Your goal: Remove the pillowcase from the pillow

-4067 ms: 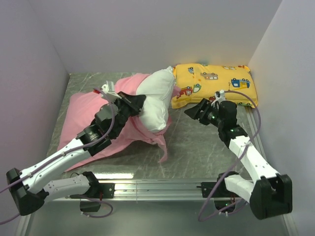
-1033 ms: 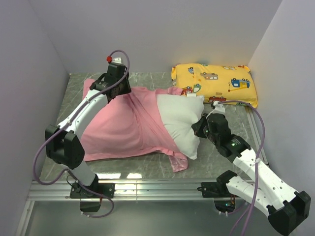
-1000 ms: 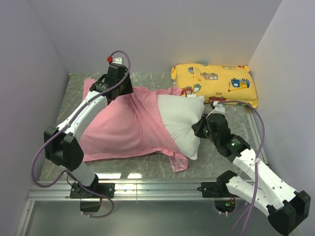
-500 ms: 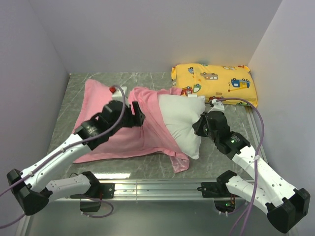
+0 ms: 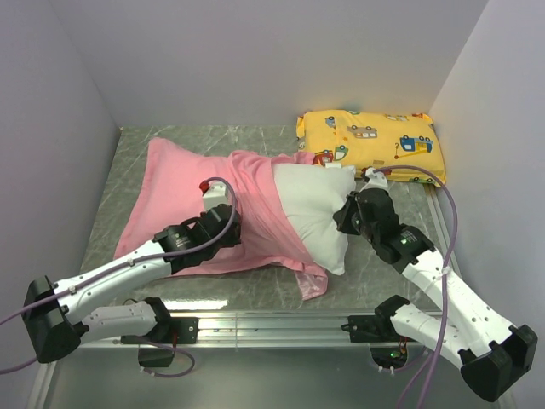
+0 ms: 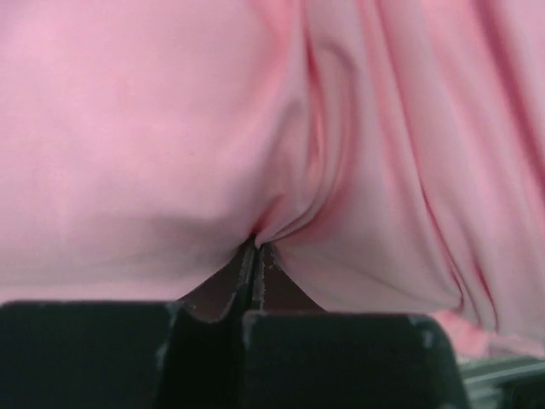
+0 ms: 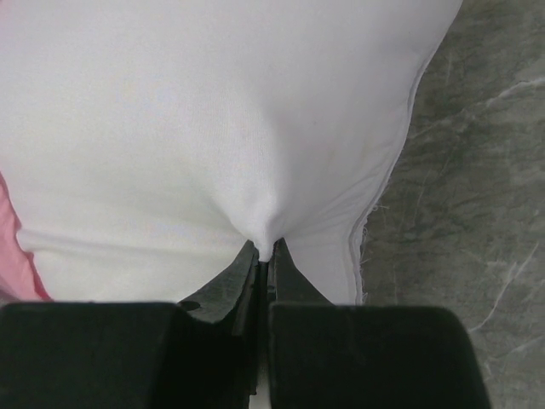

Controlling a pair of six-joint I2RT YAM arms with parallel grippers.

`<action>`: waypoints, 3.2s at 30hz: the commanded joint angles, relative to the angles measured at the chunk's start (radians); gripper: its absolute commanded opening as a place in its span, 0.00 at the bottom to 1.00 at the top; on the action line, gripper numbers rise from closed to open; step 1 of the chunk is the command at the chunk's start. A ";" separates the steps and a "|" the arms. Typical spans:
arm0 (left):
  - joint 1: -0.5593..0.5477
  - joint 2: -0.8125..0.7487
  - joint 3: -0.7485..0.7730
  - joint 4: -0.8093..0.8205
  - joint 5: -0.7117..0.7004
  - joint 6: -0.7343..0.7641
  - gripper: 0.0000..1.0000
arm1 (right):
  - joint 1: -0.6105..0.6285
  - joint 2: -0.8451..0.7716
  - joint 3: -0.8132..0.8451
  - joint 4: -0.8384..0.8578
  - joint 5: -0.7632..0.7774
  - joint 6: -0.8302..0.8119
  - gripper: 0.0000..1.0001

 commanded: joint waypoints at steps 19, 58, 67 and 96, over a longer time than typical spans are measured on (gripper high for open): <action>0.710 -0.259 0.031 -0.010 0.148 0.088 0.00 | -0.314 0.014 0.193 -0.031 -0.224 -0.113 0.02; 0.673 -0.342 0.071 -0.024 0.186 0.169 0.00 | 0.875 0.654 0.489 -0.132 0.744 -0.361 0.00; 0.666 -0.117 0.469 -0.021 0.198 0.275 0.00 | 0.755 0.259 0.649 -0.045 0.137 -0.339 0.00; 0.164 0.079 0.320 0.023 0.088 0.247 0.74 | -0.069 0.585 0.219 0.289 -0.327 -0.102 0.00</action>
